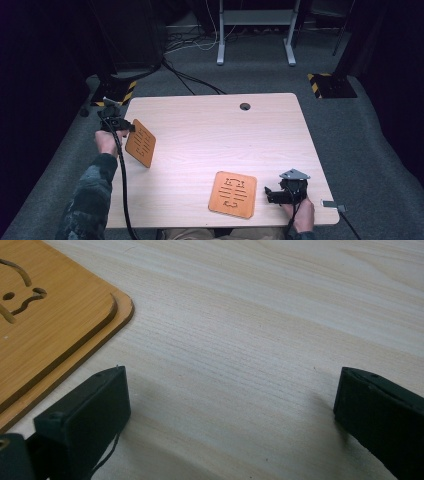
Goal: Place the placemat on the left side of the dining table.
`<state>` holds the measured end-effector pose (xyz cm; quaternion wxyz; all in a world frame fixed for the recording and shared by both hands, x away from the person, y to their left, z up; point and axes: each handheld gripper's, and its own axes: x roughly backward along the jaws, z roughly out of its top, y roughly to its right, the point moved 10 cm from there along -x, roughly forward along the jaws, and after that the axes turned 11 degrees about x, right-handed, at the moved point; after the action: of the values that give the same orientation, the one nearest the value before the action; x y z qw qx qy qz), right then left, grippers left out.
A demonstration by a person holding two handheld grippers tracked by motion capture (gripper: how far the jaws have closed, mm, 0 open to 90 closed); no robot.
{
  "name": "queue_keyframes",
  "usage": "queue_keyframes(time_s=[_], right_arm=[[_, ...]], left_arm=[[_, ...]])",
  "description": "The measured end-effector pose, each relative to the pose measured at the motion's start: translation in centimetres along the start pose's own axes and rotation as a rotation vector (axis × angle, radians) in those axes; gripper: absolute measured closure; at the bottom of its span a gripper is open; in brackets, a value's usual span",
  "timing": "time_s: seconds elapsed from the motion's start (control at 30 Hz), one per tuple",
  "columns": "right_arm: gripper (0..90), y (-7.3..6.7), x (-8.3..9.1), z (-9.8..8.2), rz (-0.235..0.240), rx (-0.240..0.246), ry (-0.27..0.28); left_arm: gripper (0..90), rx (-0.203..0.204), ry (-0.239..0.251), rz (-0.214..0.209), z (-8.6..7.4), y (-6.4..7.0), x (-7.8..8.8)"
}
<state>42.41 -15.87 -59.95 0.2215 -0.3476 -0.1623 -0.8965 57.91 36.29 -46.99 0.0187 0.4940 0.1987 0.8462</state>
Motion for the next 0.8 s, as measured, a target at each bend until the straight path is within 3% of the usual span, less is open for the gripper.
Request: queue_keyframes(time_s=[0.23, 0.37, 0.5, 0.73, 0.8], right_arm=[[0.7, 0.0, 0.0, 0.0, -0.001, 0.000, 0.000], [0.6, 0.0, 0.0, 0.0, -0.001, -0.003, -0.001], [0.7, 0.0, 0.0, 0.0, -0.001, -0.003, -0.001], [0.7, 0.0, 0.0, 0.0, -0.002, -0.003, -0.001], [0.7, 0.0, 0.0, 0.0, -0.001, -0.003, -0.001]], left_arm=[[83.6, -0.035, 0.003, 0.031, 0.2, -0.9, -0.2], [82.6, -0.017, 0.009, 0.038, 0.3, -1.3, -0.3], [81.3, -0.030, -0.004, 0.059, 0.3, -2.0, -0.4], [79.4, -0.014, 0.000, 0.065, 0.4, -2.8, -0.7], [78.8, -0.033, -0.008, 0.076, 0.3, -3.1, -0.8]])
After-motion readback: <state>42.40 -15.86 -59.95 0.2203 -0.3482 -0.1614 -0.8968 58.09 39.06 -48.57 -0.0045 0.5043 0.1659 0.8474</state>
